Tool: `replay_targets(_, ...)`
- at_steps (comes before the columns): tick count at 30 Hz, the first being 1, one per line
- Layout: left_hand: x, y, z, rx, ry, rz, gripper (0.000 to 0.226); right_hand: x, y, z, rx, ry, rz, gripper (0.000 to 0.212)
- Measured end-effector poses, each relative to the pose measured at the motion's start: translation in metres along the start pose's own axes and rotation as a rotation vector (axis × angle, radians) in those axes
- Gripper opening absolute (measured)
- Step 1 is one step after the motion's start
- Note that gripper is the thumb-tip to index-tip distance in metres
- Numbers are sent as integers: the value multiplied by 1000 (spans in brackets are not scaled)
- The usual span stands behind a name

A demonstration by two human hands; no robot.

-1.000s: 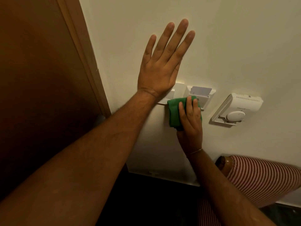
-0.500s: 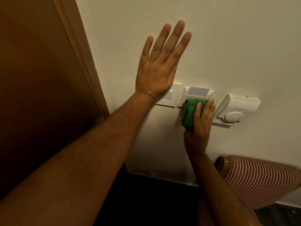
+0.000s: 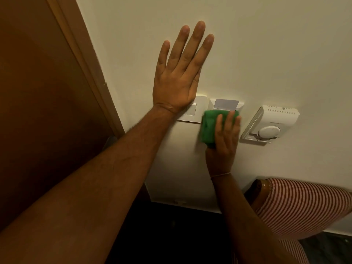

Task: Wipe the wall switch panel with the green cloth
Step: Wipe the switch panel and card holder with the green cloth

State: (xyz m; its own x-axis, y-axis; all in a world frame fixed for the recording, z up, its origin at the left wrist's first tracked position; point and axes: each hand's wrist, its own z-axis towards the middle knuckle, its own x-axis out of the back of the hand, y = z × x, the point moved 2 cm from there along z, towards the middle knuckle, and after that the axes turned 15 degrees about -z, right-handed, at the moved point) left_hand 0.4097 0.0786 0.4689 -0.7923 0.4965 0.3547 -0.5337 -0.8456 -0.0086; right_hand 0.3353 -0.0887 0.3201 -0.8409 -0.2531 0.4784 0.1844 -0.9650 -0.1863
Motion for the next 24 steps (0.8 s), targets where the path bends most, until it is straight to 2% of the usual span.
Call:
replay_targets(2,0,1,0,-12,10,22,66,3,5,1,-102,20,25,46)
replay_targets(5,1,2,1,10,11,33,68,0,-8,4,-126,44,52,46)
replay_targets(8,1,2,0,9,20,31,68,-9,-29,4,34,44,16,53)
replay_targets(10,-1,2,0,-11,27,27,68,-14,-42,4,136,-3,-11,75)
replay_targets(11,-2,1,0,-18,31,23,67,-14,-47,5,146,-29,-13,80)
replay_targets(15,0,1,0,-14,42,19,65,-10,-35,5,149,-45,-2,77)
replay_targets(20,0,3,-1,-16,37,14,67,1,-1,4,-85,38,27,50)
replay_targets(22,-1,2,0,-25,44,22,68,0,-7,6,-118,41,61,50)
replay_targets(24,-2,2,0,-22,48,20,69,-2,-23,8,-68,21,76,53)
